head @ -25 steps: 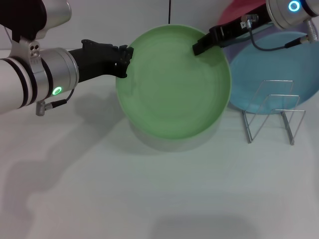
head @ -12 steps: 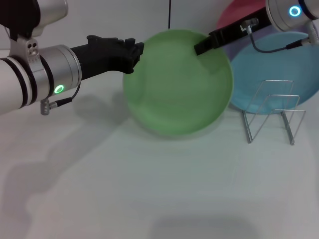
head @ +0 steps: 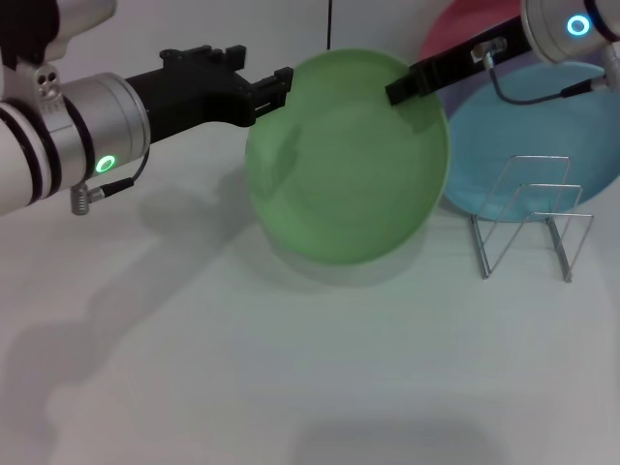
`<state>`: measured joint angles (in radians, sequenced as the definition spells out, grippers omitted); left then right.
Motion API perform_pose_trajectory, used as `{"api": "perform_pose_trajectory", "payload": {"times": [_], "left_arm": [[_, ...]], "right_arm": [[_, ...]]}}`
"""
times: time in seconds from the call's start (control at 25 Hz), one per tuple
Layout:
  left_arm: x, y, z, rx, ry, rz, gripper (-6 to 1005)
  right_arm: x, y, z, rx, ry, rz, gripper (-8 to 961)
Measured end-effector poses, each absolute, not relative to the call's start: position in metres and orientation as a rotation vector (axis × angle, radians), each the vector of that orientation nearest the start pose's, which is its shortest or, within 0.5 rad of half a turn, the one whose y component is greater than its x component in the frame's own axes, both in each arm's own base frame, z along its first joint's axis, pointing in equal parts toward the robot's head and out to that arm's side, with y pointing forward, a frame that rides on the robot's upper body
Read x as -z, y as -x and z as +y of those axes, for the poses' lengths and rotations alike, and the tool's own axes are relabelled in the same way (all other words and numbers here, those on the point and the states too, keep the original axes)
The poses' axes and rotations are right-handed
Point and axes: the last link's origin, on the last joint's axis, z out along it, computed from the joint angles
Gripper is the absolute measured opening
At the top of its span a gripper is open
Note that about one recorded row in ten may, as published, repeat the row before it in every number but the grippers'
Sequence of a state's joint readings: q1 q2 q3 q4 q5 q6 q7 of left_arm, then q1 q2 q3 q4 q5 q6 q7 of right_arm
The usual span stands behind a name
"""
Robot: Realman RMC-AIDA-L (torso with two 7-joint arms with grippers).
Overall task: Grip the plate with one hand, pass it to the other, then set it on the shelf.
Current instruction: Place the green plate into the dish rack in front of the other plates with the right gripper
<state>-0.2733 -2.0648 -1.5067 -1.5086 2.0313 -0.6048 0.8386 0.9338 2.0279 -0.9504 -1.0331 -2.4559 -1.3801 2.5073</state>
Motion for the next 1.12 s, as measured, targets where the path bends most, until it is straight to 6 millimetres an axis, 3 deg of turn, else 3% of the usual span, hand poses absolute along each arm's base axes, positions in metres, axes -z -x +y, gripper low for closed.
{"api": "perform_pose_trajectory", "payload": {"times": [0.2,0.24,0.44,0.56,0.88,1.12], "left_arm": [[-0.019,0.148,0.370,0.548,2.157,-0.561,598],[-0.022,0.157,0.369,0.533,2.106,-0.541,625],[-0.023,0.168,0.368,0.528,1.997,-0.512,855],[-0.020,0.176,0.368,0.516,1.943,-0.507,860],[-0.004,0.187,0.368,0.493,1.877,-0.502,861],[0.003,0.200,0.370,0.475,1.800,-0.504,859]], "right_arm": [[-0.059,-0.117,0.442,-0.022,2.483,0.860,91],[-0.070,-0.117,0.438,-0.002,2.451,0.757,84],[-0.093,-0.114,0.431,-0.005,2.416,0.597,70],[-0.107,-0.107,0.423,0.012,2.403,0.429,70],[-0.116,-0.091,0.412,0.001,2.405,0.161,68],[-0.128,-0.082,0.384,-0.032,2.434,-0.086,67]]}}
